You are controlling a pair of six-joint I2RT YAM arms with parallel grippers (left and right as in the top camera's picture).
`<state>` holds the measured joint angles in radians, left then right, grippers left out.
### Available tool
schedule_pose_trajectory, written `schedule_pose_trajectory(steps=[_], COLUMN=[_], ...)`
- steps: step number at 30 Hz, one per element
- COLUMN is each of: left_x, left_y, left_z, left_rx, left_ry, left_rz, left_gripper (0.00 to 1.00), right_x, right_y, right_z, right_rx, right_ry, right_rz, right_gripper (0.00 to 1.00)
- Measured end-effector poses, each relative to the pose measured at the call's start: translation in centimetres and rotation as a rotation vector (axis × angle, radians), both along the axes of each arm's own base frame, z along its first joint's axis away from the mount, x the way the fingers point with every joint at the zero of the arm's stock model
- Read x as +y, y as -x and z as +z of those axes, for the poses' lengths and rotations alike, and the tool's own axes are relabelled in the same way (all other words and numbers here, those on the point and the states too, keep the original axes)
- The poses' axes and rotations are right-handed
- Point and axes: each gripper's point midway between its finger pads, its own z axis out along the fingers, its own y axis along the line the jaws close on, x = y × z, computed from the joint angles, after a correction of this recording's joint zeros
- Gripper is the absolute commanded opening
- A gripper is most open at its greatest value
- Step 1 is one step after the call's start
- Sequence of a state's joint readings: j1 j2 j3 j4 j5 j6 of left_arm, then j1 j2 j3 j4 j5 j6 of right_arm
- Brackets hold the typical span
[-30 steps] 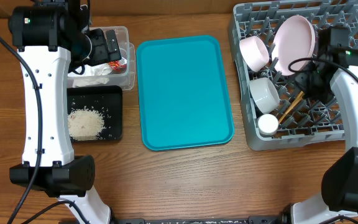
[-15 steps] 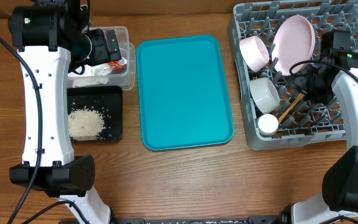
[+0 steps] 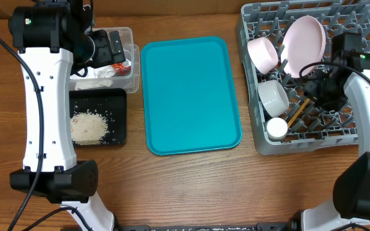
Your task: Sort waste into correct bins and load items into the dishwasher
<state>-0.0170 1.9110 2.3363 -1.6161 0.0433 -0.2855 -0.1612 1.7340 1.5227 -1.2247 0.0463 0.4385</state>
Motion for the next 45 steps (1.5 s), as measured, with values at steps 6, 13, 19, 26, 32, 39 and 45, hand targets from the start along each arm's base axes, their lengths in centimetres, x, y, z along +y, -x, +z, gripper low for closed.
schedule_pose_trajectory(steps=[6, 13, 19, 26, 32, 39, 45], left_x=[0.0, 0.0, 0.0, 0.0, 0.0, 0.0, 0.1], left_y=[0.0, 0.0, 0.0, 0.0, 0.0, 0.0, 0.0], left_z=[0.0, 0.0, 0.0, 0.0, 0.0, 0.0, 0.0], left_rx=[0.000, 0.000, 0.000, 0.000, 0.000, 0.000, 0.000], left_ry=[0.000, 0.000, 0.000, 0.000, 0.000, 0.000, -0.003], left_rz=[0.000, 0.000, 0.000, 0.000, 0.000, 0.000, 0.001], left_gripper=[1.00, 1.00, 1.00, 1.00, 1.00, 1.00, 1.00], right_x=[1.3, 4.4, 5.0, 5.3, 5.3, 4.9, 4.6], right_y=[1.0, 7.8, 13.9, 16.6, 17.2, 13.5, 10.3], right_z=[7.4, 16.9, 20.2, 22.1, 21.5, 23.5, 21.7], right_rx=[-0.170, -0.401, -0.507, -0.608, -0.578, -0.759, -0.999], right_ry=[-0.001, 0.044, 0.073, 0.096, 0.090, 0.135, 0.191], right_rz=[0.093, 0.237, 0.255, 0.255, 0.258, 0.255, 0.249], right_gripper=[0.42, 1.00, 1.00, 1.00, 1.00, 1.00, 1.00])
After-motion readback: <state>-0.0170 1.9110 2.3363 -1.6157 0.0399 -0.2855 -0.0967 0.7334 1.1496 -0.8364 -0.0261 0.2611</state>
